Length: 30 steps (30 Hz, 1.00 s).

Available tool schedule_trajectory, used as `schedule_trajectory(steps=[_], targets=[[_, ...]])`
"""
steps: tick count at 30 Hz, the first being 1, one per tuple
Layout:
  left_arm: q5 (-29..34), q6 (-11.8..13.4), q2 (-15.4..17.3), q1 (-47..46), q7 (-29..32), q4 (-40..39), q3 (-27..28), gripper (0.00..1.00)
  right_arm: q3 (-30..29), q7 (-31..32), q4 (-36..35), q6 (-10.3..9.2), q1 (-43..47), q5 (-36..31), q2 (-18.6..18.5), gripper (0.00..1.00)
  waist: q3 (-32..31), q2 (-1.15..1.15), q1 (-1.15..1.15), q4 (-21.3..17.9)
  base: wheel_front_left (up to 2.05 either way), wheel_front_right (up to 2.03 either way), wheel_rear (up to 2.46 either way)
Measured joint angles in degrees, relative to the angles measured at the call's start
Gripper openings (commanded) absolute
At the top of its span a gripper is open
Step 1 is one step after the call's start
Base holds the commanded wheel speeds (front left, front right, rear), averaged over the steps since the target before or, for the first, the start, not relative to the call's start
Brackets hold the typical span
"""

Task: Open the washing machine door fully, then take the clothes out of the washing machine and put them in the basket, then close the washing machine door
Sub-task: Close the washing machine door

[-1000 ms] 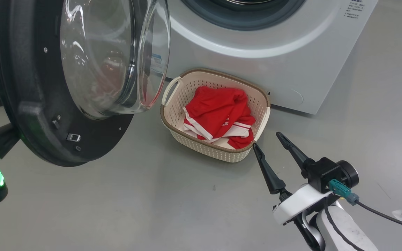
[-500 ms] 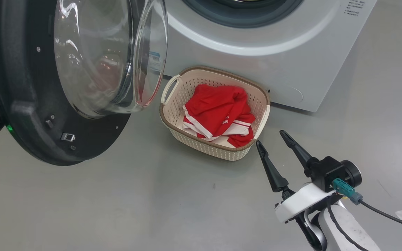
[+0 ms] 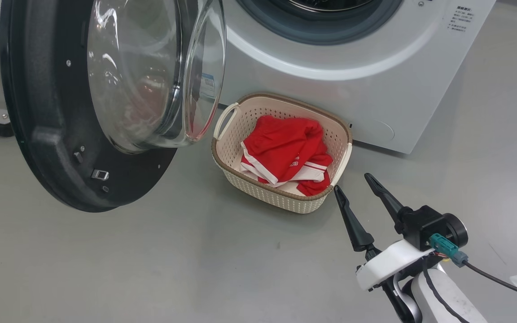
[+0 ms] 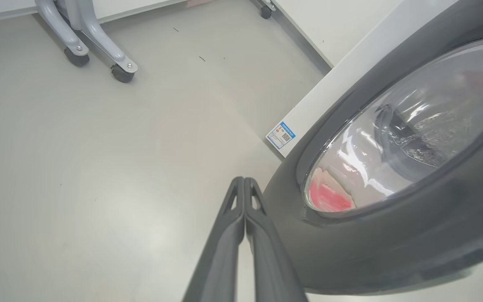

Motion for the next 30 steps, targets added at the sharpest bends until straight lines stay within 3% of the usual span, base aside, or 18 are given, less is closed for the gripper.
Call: schedule_trajectory(steps=[5,13,21,22,23,24,30], targets=[[5.2,0.0,1.0,5.8,-6.7,-6.5,-4.7,0.00,0.1,0.0,0.0,0.00,0.1,0.0,0.1,1.00,-0.1,0.00,0.00,0.2,0.00,0.00,0.00],[10.0,0.0,1.5,13.8,-18.3,-11.7,-7.3,0.00,0.1,0.0,0.2,0.00,0.1,0.0,0.2,1.00,-0.4,0.00,0.00,0.6,0.00,0.00,0.00],[11.8,0.0,-1.4,18.3,-29.3,-15.3,-8.1,0.00,0.1,-0.2,0.4,0.00,0.2,0.4,0.2,1.00,-0.9,0.00,0.00,0.9,0.00,0.00,0.00],[13.2,0.0,-1.6,19.9,-34.1,-16.8,-9.4,0.00,0.1,-0.2,0.4,0.00,0.3,0.5,0.2,1.00,-1.2,0.00,0.00,1.2,0.00,0.00,0.00],[13.4,0.0,-1.7,20.3,-35.0,-16.9,-9.4,0.00,0.1,-0.2,0.4,0.00,0.4,0.5,0.2,1.00,-1.2,0.00,0.00,1.2,0.00,0.00,0.00],[16.1,0.0,-1.9,22.5,-38.6,-16.8,-9.5,1.00,0.2,-0.2,0.5,0.00,0.4,0.5,0.3,1.00,-1.5,0.00,0.00,1.4,0.00,0.00,0.00],[17.9,0.0,-2.0,24.2,-44.1,-17.0,-10.3,1.00,0.3,-0.2,0.6,0.00,0.7,0.5,0.4,1.00,-1.9,0.00,0.00,1.7,0.00,0.00,0.00]])
